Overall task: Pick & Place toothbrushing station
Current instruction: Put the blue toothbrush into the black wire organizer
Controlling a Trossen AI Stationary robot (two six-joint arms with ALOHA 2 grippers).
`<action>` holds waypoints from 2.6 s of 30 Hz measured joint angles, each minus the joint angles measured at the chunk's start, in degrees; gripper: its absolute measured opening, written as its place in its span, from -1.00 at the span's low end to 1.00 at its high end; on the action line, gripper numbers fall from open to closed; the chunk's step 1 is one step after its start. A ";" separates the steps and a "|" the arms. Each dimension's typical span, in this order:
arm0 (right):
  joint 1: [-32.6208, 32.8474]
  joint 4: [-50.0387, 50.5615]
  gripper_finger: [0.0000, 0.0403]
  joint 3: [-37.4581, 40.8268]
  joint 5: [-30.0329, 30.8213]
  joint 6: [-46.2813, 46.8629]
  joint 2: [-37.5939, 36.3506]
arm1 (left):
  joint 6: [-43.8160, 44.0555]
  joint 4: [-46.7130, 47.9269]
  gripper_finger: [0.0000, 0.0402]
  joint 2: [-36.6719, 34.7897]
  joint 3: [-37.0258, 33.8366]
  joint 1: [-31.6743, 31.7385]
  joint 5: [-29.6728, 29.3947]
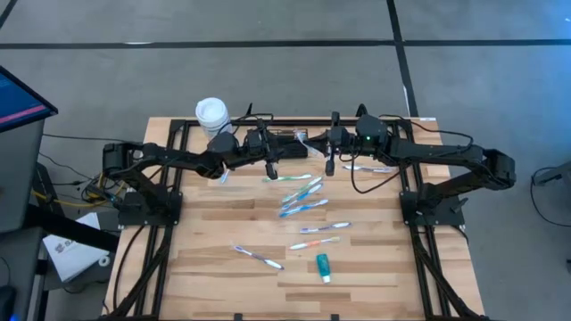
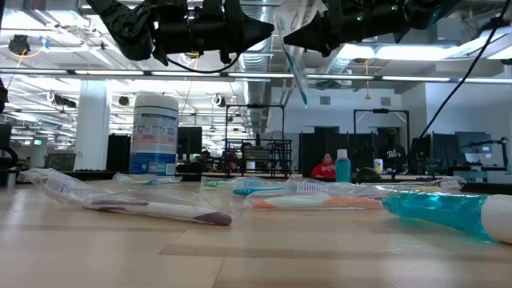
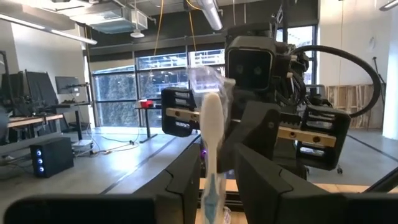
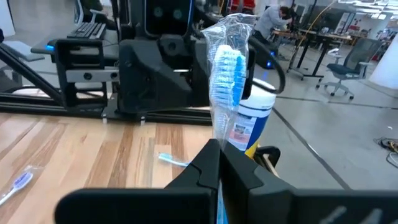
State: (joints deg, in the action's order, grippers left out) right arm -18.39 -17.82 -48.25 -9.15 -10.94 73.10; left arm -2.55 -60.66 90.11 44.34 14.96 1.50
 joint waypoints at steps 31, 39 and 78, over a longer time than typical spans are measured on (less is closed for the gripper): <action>0.02 -0.44 -1.00 0.00 -0.02 0.00 0.00 | 1.38 1.55 -0.64 5.53 5.73 -0.42 1.53; 0.00 -0.35 -1.00 0.00 -0.04 0.04 -0.04 | 1.33 1.31 -0.90 5.53 5.73 -0.39 1.46; -0.09 4.05 -0.47 0.07 -0.25 -1.67 0.02 | 1.48 6.39 -0.97 -1.74 1.44 4.15 3.39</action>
State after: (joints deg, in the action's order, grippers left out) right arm -18.48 -13.77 -48.18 -9.39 -12.61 73.12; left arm -1.07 -54.28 88.37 45.78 19.11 4.89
